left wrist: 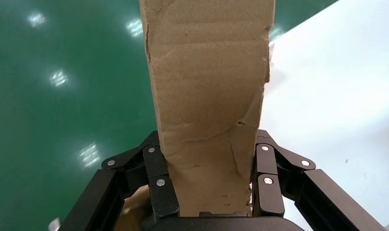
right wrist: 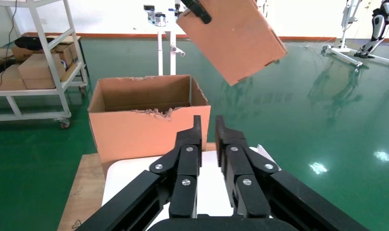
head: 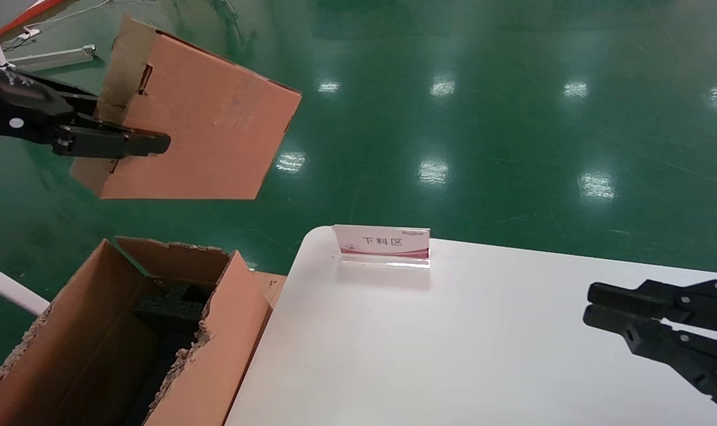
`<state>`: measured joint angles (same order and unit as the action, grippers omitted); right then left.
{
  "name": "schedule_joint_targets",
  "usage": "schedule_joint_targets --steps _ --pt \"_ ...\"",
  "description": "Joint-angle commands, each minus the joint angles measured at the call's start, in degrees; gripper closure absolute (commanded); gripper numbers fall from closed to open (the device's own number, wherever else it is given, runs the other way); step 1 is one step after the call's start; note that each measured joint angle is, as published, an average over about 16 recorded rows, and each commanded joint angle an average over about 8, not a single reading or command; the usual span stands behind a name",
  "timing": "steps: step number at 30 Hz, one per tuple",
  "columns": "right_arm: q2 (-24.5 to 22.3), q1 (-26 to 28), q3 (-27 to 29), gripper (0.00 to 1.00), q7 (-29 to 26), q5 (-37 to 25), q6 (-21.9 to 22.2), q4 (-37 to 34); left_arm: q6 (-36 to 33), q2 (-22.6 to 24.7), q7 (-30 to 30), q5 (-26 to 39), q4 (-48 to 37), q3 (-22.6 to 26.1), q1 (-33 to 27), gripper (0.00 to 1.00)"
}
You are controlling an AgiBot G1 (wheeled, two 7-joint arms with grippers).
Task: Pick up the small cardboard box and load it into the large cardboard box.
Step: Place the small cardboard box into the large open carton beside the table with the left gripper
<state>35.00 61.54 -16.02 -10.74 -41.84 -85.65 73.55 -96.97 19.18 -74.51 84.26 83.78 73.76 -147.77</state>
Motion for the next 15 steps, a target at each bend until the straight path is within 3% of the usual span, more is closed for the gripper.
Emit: schedule_joint_targets --steps 1,9,15 --pt "0.0 0.0 0.0 0.00 0.0 0.0 0.0 0.0 -0.5 0.0 -0.1 0.5 0.2 1.2 -1.3 1.00" --pt "0.0 0.0 0.0 0.00 0.0 0.0 0.0 0.0 -2.0 6.8 -5.0 1.2 0.7 19.7 -12.3 1.00" --pt "0.0 0.0 0.0 0.00 0.0 0.0 0.0 0.0 -2.4 16.9 -9.2 -5.6 0.3 40.6 -22.3 1.00"
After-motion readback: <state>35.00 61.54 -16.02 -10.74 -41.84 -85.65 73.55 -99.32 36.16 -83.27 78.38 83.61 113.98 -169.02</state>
